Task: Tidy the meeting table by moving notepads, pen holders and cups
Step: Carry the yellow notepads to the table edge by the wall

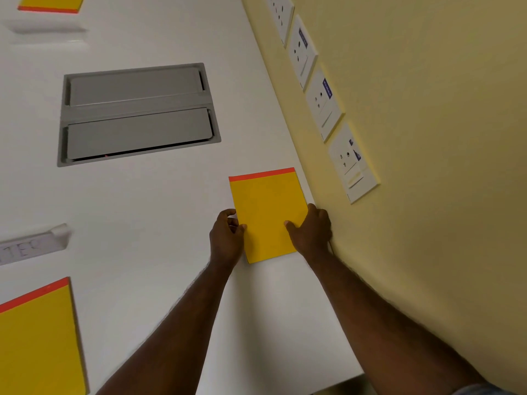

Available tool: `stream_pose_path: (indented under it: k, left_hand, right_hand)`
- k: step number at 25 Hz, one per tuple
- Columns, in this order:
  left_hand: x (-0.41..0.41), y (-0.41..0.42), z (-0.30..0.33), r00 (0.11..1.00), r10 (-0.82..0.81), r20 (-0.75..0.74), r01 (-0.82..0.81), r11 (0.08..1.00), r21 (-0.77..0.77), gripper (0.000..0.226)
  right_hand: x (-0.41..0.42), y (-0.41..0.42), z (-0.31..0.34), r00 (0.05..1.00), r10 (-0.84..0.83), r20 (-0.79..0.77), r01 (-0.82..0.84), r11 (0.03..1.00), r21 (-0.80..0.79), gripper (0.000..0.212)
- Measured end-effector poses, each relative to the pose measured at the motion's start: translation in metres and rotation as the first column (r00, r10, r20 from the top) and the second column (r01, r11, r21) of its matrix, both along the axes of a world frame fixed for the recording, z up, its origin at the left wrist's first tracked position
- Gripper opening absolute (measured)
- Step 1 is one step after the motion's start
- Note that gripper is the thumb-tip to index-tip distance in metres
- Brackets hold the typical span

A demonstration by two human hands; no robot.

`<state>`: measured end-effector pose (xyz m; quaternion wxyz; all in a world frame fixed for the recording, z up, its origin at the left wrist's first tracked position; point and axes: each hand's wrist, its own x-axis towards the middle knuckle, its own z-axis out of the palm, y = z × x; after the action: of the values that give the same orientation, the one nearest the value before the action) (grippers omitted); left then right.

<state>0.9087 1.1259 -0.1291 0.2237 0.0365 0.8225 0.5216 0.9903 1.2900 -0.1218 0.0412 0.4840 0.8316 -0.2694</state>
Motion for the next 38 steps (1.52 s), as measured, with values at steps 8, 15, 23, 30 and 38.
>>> stream_pose_path:
  k: [8,15,23,30,38]
  left_hand:
    - [0.014,0.016,-0.003,0.99,-0.139,-0.029,0.14,0.99,0.003,0.033]
    - [0.011,0.019,-0.004,0.976,-0.216,0.039,0.219,0.971,-0.091,0.052]
    - [0.006,-0.052,0.033,0.972,-0.232,-0.03,0.225,0.962,-0.156,0.054]
    - [0.019,-0.216,0.061,0.966,0.006,-0.258,-0.071,0.967,-0.245,0.04]
    - [0.03,-0.387,0.041,0.955,0.2,-0.221,-0.287,0.818,-0.498,0.057]
  right_hand:
    - [0.016,-0.008,-0.005,0.976,0.173,0.132,-0.19,0.974,0.127,0.065]
    - [0.021,-0.006,-0.005,0.961,0.22,0.166,-0.24,0.965,0.105,0.073]
    - [0.013,-0.056,0.011,0.963,0.269,0.012,-0.268,0.957,0.114,0.063]
    - [0.007,-0.194,0.021,0.851,0.506,-0.144,-0.509,0.86,0.014,0.064]
    - [0.004,-0.346,0.008,0.726,0.652,-0.221,-0.688,0.698,-0.2,0.075]
